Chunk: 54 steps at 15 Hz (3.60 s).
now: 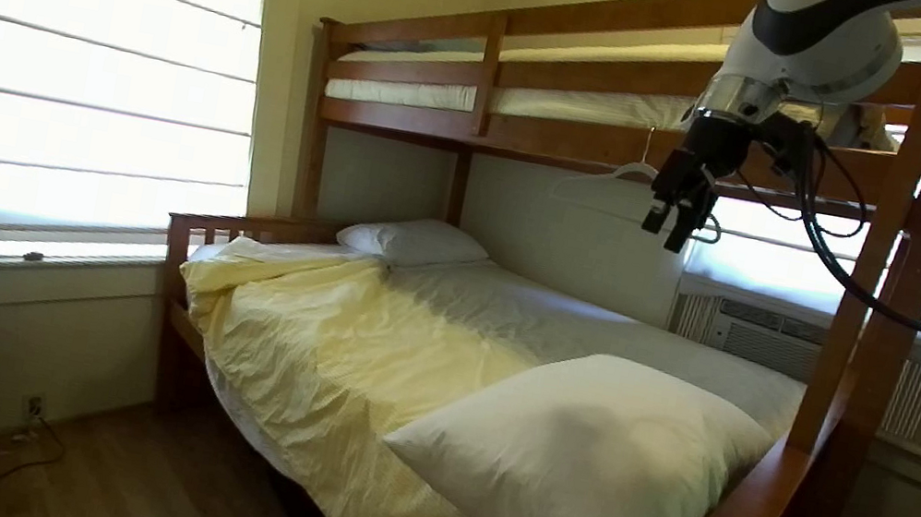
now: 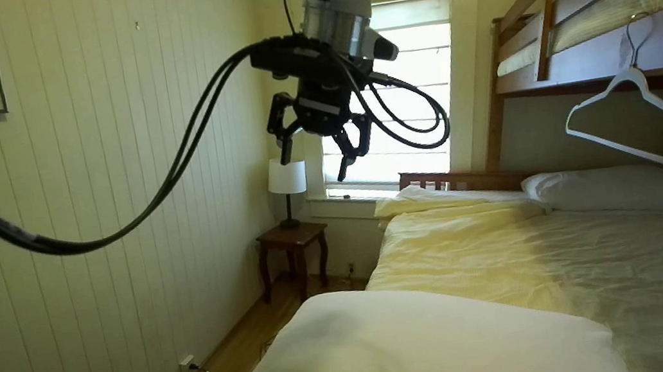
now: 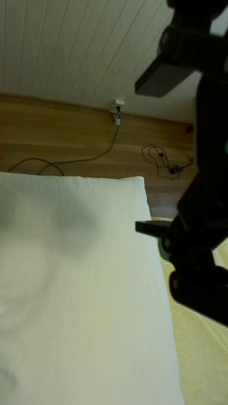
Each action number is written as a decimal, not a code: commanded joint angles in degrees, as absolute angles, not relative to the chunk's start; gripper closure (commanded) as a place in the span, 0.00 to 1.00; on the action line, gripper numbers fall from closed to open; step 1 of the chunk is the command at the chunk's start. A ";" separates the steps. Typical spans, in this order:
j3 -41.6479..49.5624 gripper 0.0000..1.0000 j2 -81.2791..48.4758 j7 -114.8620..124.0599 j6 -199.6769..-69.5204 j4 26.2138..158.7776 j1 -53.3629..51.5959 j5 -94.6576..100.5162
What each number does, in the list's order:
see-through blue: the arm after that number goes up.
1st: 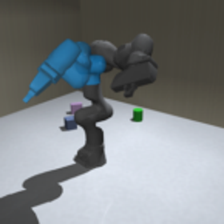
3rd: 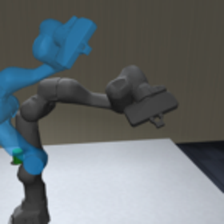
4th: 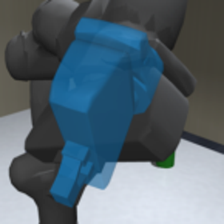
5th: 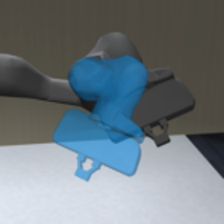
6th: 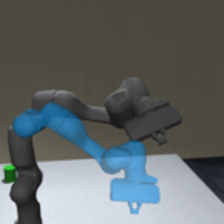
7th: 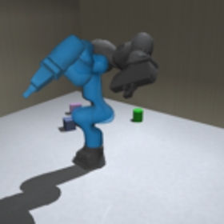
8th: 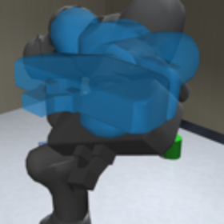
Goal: Move the pillow to the left
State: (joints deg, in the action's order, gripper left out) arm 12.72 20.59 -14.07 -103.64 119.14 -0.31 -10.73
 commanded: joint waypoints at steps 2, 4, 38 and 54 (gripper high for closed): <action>11.51 0.00 20.40 -14.49 -103.39 118.94 1.20 -11.22; 11.51 0.00 20.40 -14.49 -103.39 118.94 1.20 -11.22; 12.01 0.00 -10.71 -7.70 -116.87 111.03 11.10 9.33; 11.95 0.00 -24.51 -0.12 -125.09 107.18 12.59 5.19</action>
State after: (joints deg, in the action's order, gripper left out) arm 12.68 -19.48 -1.71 -124.55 110.71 12.12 6.69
